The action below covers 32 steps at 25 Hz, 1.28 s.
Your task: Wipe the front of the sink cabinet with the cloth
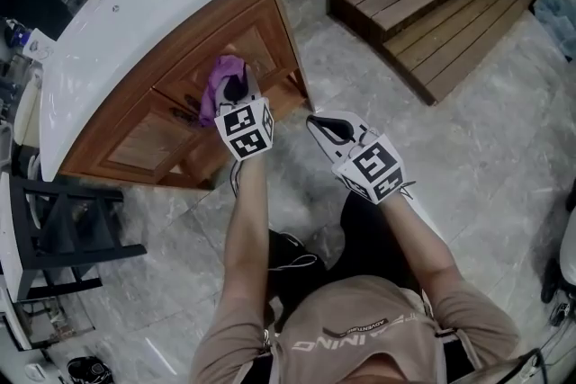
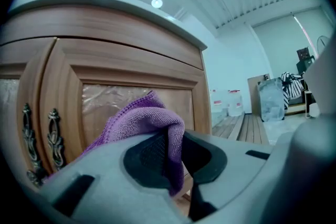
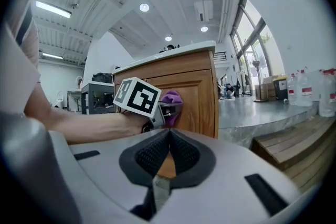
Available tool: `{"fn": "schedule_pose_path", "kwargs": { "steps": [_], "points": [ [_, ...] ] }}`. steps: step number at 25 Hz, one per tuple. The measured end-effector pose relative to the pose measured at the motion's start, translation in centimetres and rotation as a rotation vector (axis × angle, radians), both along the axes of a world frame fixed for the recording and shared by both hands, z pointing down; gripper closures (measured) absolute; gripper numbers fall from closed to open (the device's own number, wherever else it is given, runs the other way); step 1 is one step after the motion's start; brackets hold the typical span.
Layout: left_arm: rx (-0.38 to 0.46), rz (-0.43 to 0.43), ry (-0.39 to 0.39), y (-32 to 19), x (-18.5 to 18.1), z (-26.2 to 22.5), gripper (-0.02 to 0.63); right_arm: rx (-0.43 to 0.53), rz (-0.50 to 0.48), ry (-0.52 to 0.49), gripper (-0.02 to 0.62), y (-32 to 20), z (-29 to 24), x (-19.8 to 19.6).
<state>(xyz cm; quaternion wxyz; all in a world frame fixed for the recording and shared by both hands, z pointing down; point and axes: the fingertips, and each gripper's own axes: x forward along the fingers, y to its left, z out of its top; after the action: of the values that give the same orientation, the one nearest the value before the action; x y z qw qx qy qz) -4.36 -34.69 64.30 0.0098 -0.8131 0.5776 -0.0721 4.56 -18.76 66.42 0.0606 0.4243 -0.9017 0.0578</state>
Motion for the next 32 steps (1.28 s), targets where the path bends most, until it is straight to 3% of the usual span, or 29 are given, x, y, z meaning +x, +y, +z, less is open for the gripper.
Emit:
{"fn": "schedule_pose_path", "kwargs": {
  "steps": [10, 15, 20, 24, 29, 32],
  "points": [
    [-0.049, 0.158, 0.115, -1.8, 7.5, -0.1, 0.569, -0.003, 0.052, 0.021, 0.584, 0.4, 0.0, 2.8],
    [-0.033, 0.216, 0.159, -2.1, 10.2, -0.3, 0.569, -0.010, 0.100, 0.037, 0.584, 0.4, -0.1, 5.0],
    [-0.048, 0.273, 0.165, -2.4, 12.7, 0.4, 0.569, -0.005, 0.132, 0.047, 0.584, 0.1, -0.3, 6.2],
    [-0.060, 0.353, 0.088, -2.4, 15.3, 1.1, 0.569, -0.002, 0.145, 0.052, 0.584, 0.0, -0.6, 6.8],
    [-0.081, 0.501, 0.161, 0.2, 17.5, 0.2, 0.569, -0.016, 0.153, 0.050, 0.584, -0.1, 0.1, 7.9],
    [-0.063, 0.534, 0.149, 2.3, 16.9, -0.4, 0.569, -0.019, 0.151, 0.028, 0.584, -0.4, 0.4, 7.6]
  ]
}}
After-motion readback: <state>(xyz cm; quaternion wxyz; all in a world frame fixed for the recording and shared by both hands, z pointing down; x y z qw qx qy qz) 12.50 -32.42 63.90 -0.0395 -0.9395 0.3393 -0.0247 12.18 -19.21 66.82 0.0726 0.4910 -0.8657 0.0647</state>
